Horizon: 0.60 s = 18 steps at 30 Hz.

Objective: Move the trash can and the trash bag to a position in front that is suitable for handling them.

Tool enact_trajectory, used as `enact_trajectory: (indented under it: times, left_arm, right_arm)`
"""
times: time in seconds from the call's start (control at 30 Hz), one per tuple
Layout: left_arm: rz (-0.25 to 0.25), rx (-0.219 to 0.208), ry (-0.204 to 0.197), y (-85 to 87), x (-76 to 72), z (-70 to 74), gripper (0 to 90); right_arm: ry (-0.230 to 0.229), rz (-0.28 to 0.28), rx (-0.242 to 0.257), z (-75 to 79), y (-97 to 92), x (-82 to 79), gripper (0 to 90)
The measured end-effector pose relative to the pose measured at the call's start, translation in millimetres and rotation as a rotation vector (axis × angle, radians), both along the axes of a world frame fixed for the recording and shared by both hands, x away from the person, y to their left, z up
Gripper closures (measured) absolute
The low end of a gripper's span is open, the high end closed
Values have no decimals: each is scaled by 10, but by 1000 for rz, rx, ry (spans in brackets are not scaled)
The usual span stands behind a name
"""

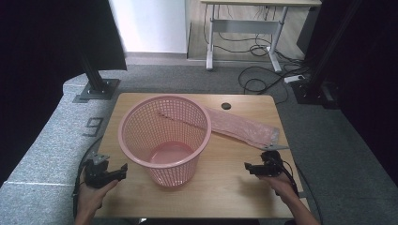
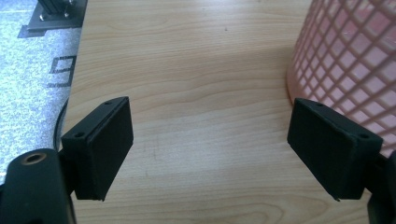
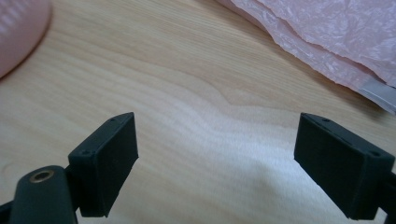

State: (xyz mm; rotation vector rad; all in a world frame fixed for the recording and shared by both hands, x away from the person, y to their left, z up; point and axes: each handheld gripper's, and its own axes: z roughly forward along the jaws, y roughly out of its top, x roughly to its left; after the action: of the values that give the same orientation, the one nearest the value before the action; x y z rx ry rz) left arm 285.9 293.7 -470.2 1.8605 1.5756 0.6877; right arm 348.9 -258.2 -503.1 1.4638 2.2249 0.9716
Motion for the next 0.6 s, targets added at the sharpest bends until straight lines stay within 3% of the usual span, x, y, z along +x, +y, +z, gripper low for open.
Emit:
enact_trajectory:
  times: [0.17,0.23,0.43,0.6]
  left_arm:
    - [-32,3,12,-43,-18,-5,143]
    - [-55,-2,7,-86,-28,24,144]
    - [-118,-32,-8,-171,-108,94,143]
    - [-181,-11,-27,-340,-86,140,141]
  right_arm:
    - [-23,-1,34,44,-154,-162,124]
    - [-24,-21,74,67,-234,-172,125]
    - [-9,-37,67,40,-308,-139,126]
    - [-25,-48,79,52,-351,-126,128]
